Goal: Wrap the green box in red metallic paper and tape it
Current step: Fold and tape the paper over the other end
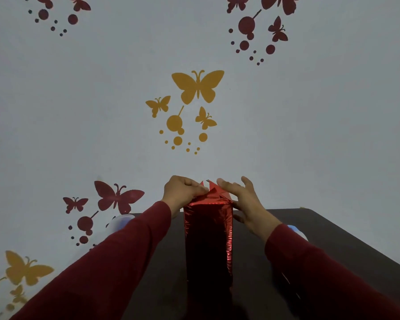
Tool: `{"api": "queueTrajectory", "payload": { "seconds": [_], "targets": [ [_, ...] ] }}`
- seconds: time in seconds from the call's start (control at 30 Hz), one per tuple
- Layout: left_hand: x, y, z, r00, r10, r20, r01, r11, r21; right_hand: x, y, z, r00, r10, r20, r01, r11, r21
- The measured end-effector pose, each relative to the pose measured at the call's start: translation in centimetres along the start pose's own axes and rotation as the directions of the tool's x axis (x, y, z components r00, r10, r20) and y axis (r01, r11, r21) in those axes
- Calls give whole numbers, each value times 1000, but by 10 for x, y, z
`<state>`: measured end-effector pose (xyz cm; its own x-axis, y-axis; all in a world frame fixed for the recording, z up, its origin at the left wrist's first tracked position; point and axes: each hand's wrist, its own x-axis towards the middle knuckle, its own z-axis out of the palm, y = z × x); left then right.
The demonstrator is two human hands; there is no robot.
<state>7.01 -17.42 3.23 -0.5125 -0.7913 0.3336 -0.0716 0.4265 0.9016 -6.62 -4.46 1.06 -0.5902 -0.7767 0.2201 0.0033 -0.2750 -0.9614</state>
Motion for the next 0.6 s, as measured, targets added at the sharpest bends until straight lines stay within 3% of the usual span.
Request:
{"api": "queueTrajectory", "payload": {
  "seconds": [0.17,0.27,0.37,0.47,0.6],
  "targets": [
    [2,-3,3,1000,-12,-28,13,1000,11,4,1,0,1000,-24,18,26,996,-82],
    [-1,0,1,997,-63,-42,57,988,-141,8,1,4,1000,-5,-7,5,998,-58],
    [-9,0,-2,990,-130,56,142,934,-327,10,-1,8,1000,21,-9,-21,1000,-23],
    [-16,-10,-1,972,-216,98,235,930,-284,9,-2,11,999,34,-15,-34,999,-27],
    [-24,-13,3,946,-320,53,312,851,-424,6,-5,15,999,44,-33,-45,998,-52]
  ]
}}
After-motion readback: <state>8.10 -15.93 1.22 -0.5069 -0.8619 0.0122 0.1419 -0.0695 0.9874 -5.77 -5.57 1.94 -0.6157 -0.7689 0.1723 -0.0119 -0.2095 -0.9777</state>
